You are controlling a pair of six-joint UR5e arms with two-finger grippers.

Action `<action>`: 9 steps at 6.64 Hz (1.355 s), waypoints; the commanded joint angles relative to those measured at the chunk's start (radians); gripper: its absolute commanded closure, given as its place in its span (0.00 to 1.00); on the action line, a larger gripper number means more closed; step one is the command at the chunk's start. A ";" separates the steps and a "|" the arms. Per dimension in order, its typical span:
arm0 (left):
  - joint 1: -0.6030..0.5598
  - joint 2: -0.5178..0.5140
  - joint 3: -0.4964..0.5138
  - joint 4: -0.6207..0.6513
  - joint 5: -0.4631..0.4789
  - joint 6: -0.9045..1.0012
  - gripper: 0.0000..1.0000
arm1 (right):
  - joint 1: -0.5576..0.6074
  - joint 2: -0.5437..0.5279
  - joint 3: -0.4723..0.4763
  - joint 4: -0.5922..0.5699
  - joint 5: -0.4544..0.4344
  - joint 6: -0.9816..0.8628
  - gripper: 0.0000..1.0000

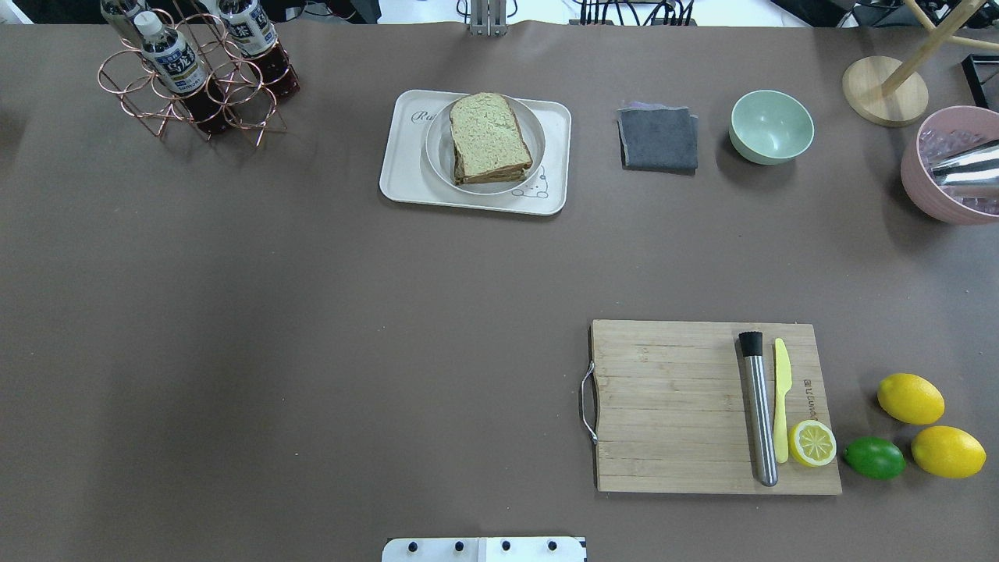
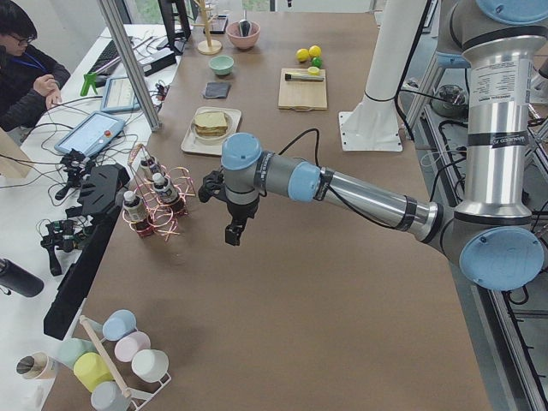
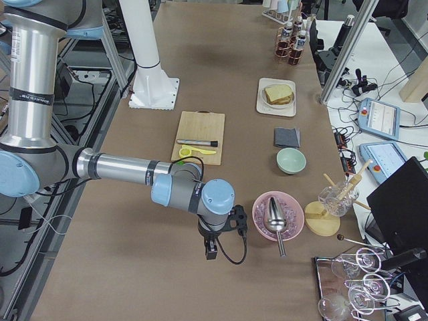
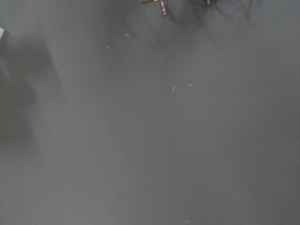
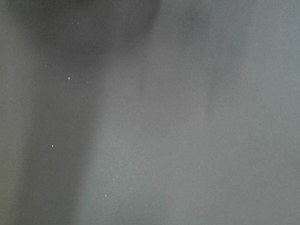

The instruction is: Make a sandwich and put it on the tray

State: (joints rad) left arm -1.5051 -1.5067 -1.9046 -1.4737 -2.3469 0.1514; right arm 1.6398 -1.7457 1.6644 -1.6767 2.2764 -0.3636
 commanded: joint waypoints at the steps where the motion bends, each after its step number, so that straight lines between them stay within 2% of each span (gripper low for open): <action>1: -0.055 0.058 0.060 0.012 0.009 0.030 0.01 | 0.000 0.000 0.000 0.000 0.000 0.005 0.00; 3: -0.055 0.053 0.073 0.010 0.169 0.030 0.01 | 0.000 0.000 0.000 0.000 0.002 0.012 0.00; 6: -0.056 0.052 0.078 0.018 0.158 0.024 0.01 | 0.000 0.002 0.000 0.000 0.002 0.014 0.00; 7: -0.056 0.056 0.096 0.018 0.108 0.019 0.01 | 0.000 0.000 0.000 0.000 0.006 0.015 0.00; 9: -0.072 0.056 0.125 0.006 0.093 0.019 0.01 | 0.002 0.002 0.001 0.000 0.006 0.029 0.00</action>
State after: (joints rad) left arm -1.5692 -1.4522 -1.7887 -1.4646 -2.2447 0.1702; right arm 1.6408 -1.7452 1.6645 -1.6766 2.2808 -0.3448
